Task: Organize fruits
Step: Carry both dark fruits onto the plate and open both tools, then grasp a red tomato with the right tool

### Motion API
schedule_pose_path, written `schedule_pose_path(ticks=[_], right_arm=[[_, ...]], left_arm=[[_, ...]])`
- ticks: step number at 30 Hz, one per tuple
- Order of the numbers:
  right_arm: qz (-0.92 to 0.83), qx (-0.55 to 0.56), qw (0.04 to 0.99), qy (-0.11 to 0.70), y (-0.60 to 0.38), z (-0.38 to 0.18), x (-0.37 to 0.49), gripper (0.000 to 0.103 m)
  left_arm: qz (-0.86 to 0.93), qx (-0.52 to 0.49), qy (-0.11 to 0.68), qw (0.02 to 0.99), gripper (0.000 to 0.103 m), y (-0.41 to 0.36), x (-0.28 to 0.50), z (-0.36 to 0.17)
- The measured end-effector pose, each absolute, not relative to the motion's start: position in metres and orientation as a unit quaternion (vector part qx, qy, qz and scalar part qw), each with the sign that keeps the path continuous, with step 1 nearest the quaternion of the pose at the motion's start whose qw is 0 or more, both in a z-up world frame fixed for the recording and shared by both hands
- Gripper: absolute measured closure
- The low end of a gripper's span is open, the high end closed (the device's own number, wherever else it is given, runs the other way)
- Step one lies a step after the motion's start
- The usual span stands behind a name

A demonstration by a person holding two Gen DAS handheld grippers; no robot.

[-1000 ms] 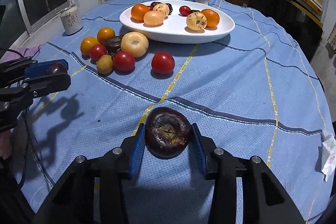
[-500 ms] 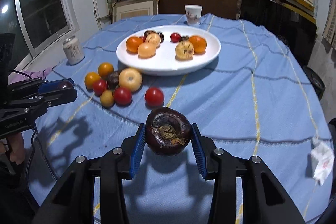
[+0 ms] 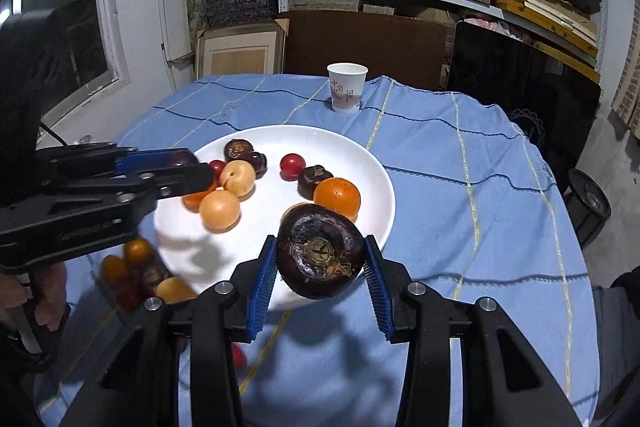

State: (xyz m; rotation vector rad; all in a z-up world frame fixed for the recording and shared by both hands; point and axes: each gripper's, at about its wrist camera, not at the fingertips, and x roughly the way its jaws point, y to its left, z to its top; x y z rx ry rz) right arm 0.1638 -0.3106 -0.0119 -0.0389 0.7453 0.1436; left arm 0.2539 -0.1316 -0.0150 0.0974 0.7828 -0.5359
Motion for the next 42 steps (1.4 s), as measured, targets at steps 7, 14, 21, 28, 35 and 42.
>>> schedule_pose_path(ticks=[7, 14, 21, 28, 35, 42], right_arm=[[0.061, -0.033, 0.93, 0.361, -0.309, -0.029, 0.195, 0.047], [0.06, -0.027, 0.935, 0.349, -0.315, -0.018, 0.165, 0.047], [0.102, -0.039, 0.92, 0.375, -0.293, -0.026, 0.097, 0.045], [0.122, -0.028, 0.904, 0.409, -0.271, -0.055, 0.067, 0.045], [0.107, -0.038, 0.903, 0.414, -0.253, -0.06, 0.075, 0.045], [0.085, -0.039, 0.893, 0.439, -0.244, -0.081, 0.108, 0.053]], left_arm=[[-0.247, 0.039, 0.406, 0.879, 0.057, -0.147, 0.292, -0.037], [-0.244, -0.012, 0.402, 0.882, 0.038, -0.113, 0.274, -0.023], [-0.25, 0.005, 0.387, 0.888, 0.018, -0.073, 0.191, -0.019], [-0.233, 0.052, 0.397, 0.886, 0.016, -0.043, 0.126, -0.061], [-0.216, 0.04, 0.397, 0.891, 0.016, -0.023, 0.121, -0.078], [-0.208, 0.009, 0.409, 0.889, 0.016, -0.011, 0.13, -0.082]])
